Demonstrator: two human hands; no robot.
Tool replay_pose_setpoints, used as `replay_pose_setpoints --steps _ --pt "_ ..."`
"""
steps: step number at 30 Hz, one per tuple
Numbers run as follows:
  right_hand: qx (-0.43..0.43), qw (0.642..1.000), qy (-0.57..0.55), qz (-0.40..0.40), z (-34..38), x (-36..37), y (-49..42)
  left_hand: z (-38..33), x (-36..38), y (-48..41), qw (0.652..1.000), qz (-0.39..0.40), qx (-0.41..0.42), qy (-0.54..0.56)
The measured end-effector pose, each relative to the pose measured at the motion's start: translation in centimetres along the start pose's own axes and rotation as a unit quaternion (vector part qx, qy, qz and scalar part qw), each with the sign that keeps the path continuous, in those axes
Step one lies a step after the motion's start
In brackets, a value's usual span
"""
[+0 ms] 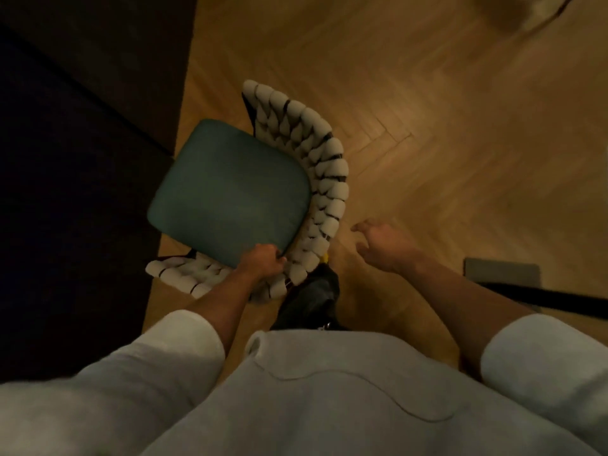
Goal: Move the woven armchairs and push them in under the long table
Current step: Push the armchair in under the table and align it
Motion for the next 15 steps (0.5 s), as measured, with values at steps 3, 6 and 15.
replay_pose_setpoints --steps 3,6,15 --pt "-0.055 0.996 0.06 0.048 -0.3 -2.2 -3.4 -0.6 -0.4 -0.9 0.995 0.019 -0.013 0.096" --pt "-0.101 0.987 0.1 0.069 0.0 -4.3 -6.2 -0.4 -0.5 -0.9 0.989 0.015 -0.021 0.146" --pt "-0.253 0.902 0.312 0.157 2.1 -6.5 -13.1 1.4 4.2 1.2 0.949 0.044 -0.123 0.288"
Point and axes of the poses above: each hand's wrist, its own y-axis away from the middle knuckle, its own x-axis out of the palm, z = x × y, the point moved 10 cm from there along -y, towards the middle knuckle, and after that the axes turned 15 degrees about -x, right-handed, at the moved point
